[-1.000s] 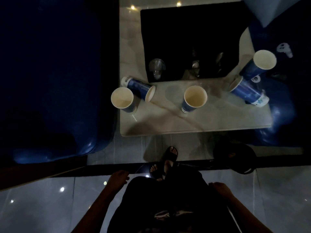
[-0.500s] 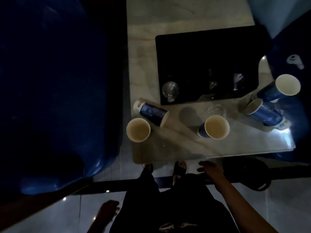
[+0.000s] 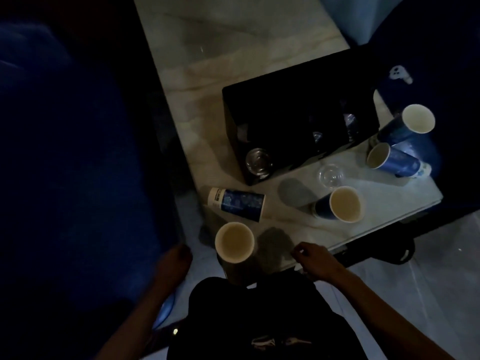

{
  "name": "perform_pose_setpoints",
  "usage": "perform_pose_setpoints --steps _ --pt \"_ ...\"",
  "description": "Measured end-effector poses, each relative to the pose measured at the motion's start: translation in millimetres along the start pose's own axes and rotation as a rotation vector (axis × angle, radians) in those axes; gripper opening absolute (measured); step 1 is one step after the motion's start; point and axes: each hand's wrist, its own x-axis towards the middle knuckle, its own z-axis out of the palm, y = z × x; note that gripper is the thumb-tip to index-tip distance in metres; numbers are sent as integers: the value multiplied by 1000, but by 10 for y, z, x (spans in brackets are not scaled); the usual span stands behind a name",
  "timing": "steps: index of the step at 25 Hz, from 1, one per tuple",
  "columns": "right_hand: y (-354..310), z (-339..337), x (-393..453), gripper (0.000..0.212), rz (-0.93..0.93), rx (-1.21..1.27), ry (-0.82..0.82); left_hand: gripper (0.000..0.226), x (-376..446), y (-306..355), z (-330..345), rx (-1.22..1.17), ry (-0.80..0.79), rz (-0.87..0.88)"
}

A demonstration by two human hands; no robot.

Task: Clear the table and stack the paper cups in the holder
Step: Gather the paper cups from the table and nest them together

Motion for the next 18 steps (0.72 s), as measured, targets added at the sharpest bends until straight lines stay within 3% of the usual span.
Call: perform_pose_setpoints --steps 4,8,12,18 --pt "-604 -239 161 37 -165 -23 249 26 685 840 -351 214 263 353" --pt "-1048 -194 278 81 -304 -83 336 74 921 1233 -216 538 122 658" --pt "-1158 -22 460 98 -271 -315 293 89 1151 1299 27 896 -30 666" --pt "-1160 187 601 95 -184 -299 327 79 1208 1195 120 963 18 627"
